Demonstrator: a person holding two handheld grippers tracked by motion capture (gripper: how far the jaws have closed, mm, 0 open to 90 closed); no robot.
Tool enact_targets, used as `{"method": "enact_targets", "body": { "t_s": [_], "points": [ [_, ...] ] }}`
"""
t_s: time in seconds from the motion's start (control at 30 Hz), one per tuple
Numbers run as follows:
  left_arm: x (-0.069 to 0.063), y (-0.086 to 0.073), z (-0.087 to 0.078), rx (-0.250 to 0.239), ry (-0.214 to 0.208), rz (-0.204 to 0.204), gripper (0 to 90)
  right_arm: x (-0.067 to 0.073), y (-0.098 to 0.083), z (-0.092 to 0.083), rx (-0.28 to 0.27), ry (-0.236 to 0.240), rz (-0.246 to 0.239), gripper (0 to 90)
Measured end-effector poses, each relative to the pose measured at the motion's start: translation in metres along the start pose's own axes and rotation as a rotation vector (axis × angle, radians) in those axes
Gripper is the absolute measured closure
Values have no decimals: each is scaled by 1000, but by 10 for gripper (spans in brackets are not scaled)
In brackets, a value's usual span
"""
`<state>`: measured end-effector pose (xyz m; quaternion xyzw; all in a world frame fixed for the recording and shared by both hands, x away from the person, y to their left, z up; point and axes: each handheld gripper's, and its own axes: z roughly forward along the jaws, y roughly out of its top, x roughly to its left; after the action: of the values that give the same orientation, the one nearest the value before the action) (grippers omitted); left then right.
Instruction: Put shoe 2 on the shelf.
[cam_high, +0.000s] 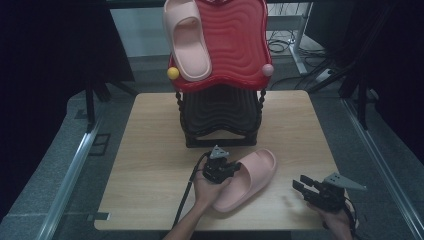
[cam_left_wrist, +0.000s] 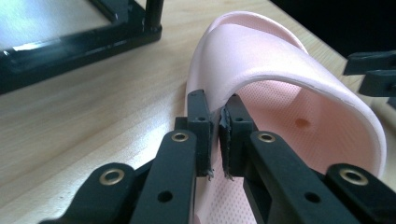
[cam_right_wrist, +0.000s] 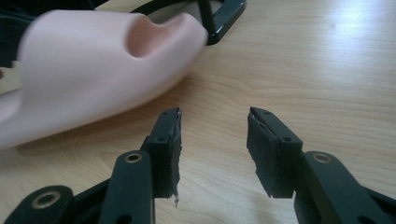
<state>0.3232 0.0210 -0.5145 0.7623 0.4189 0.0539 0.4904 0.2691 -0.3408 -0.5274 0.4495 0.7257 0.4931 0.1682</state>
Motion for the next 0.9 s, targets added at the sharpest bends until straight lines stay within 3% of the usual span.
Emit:
{"method": "enact_targets", "body": {
  "t_s": [0.1,0.43,0.9],
  "points": [
    [2,4,-11,-25,-32,-23,843,-1,0,-1,-17,4,13,549],
    [0,15,-35,-86,-62,-26,841,1,-1,1,-11,31,4,521],
    [-2,25,-52,-121,-73,-6,838,1,-3,5,17,50,-3,471]
  ]
}}
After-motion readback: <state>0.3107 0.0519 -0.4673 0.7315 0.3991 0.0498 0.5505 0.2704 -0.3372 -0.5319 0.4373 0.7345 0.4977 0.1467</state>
